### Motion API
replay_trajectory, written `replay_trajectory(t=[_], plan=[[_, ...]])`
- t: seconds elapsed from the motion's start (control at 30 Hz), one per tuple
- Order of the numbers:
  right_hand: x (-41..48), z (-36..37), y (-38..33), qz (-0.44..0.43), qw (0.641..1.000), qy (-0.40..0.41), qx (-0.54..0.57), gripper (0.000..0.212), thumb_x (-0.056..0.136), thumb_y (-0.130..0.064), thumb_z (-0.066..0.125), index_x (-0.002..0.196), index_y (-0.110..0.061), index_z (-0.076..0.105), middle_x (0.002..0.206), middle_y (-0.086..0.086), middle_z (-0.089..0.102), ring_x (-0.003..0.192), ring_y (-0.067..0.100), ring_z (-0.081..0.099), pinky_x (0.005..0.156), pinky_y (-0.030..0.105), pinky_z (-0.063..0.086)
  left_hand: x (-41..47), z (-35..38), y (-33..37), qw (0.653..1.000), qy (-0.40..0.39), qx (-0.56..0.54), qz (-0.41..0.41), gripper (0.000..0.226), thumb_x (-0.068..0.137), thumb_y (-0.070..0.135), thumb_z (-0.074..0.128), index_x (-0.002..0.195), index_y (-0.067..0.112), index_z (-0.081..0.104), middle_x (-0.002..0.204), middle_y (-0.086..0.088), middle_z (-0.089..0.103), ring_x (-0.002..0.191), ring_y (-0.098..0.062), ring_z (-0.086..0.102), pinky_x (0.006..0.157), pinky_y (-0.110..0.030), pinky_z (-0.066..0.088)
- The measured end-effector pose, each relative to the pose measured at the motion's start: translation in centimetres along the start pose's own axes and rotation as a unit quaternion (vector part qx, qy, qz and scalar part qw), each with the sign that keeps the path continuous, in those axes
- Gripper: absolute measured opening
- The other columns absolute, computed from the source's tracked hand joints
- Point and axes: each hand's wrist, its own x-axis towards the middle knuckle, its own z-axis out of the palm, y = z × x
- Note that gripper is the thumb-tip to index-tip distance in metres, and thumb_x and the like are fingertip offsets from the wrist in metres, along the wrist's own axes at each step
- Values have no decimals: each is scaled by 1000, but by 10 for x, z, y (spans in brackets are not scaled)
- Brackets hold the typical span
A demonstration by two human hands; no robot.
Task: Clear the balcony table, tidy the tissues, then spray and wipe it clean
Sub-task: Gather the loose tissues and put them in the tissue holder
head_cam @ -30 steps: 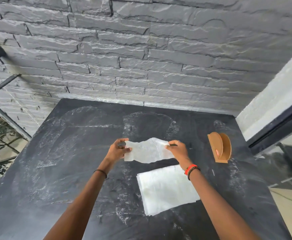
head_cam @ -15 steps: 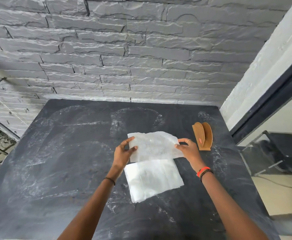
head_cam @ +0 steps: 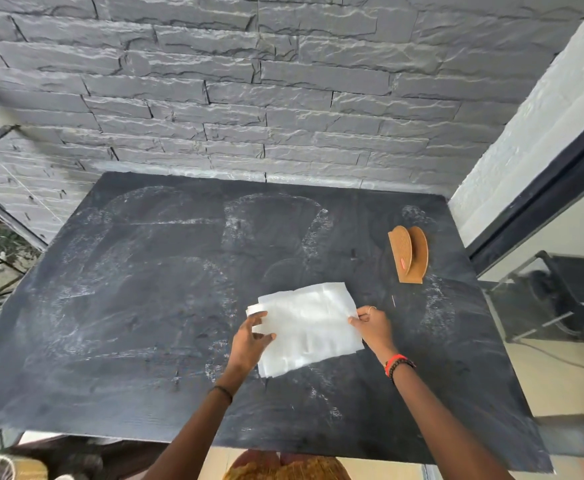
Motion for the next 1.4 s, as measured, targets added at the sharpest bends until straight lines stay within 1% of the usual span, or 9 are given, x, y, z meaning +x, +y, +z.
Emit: replay_trajectory(t=[0.1, 0.23, 0.37, 0.53, 0.63, 0.77, 0.9, 1.2, 1.4], plan=[[-4, -4, -3, -7, 1000, -6, 20, 12, 81, -6, 68, 93, -4, 65, 79, 6, 66, 67, 18, 60, 62, 25, 49, 0, -5, 1, 1000, 4, -3, 6, 51, 79, 3, 74, 125, 12, 55, 118, -9, 61, 68, -7, 62, 67, -18, 47], [-8, -5, -3, -10, 999, -23, 42, 8, 82, -6, 67, 83, -10, 60, 67, 3, 64, 55, 16, 60, 73, 47, 57, -4, -14, -1, 1000, 11, -14, 16, 52, 80, 3, 73, 127, 12, 52, 111, -2, 60, 69, -5, 62, 58, -13, 51], [-10, 0, 0, -13, 999, -31, 17, 9, 81, -6, 68, 86, -8, 61, 67, 1, 64, 54, 17, 62, 73, 47, 57, -11, -14, -9, 1000, 0, -1, -6, 52, 81, 4, 72, 128, 11, 50, 112, -4, 59, 74, -12, 61, 58, -12, 51], [-12, 6, 2, -13, 999, -42, -21, 24, 79, -4, 65, 102, 1, 62, 78, 8, 61, 73, 23, 61, 56, 23, 52, -14, -7, -19, 999, 15, 28, -27, 57, 78, 4, 75, 128, 3, 48, 113, -14, 59, 90, -20, 57, 84, -27, 51], [-16, 10, 1, -60, 992, 21, -109, 30, 81, -10, 65, 110, -6, 60, 93, 11, 62, 95, 28, 57, 76, 31, 44, -15, -4, -14, 997, 62, 29, -45, 51, 79, 12, 75, 123, 2, 51, 111, -12, 54, 94, -18, 51, 83, -22, 42], [-31, 29, -10, -253, 927, 133, -244, 31, 85, -12, 62, 116, -9, 61, 118, 9, 57, 108, 28, 51, 91, 40, 47, -9, -4, -12, 992, 111, 37, -47, 47, 84, 19, 71, 123, 1, 52, 115, -18, 50, 105, -32, 54, 95, -41, 46], [-37, 74, -22, -436, 845, 38, -306, 37, 89, -20, 58, 122, -4, 60, 134, 12, 55, 125, 27, 51, 102, 42, 45, 0, -8, -5, 987, 118, 105, -7, 44, 89, 22, 63, 129, 9, 52, 126, -14, 49, 113, -35, 51, 95, -43, 43], [-34, 116, -28, -416, 788, -151, -428, 82, 88, -61, 8, 150, -8, 19, 158, 7, 11, 147, 21, 4, 119, 47, 4, 34, -14, 4, 948, 9, 310, 73, 56, 94, 43, 51, 142, 17, 41, 144, -4, 37, 130, -26, 39, 104, -40, 33], [-55, 120, -29, -419, 842, -21, -340, 60, 93, -50, 33, 130, -6, 54, 132, 10, 55, 124, 26, 51, 101, 42, 46, 54, -25, 9, 928, -27, 365, 77, 47, 84, 43, 66, 120, 14, 57, 129, -7, 44, 121, -26, 42, 101, -35, 32]])
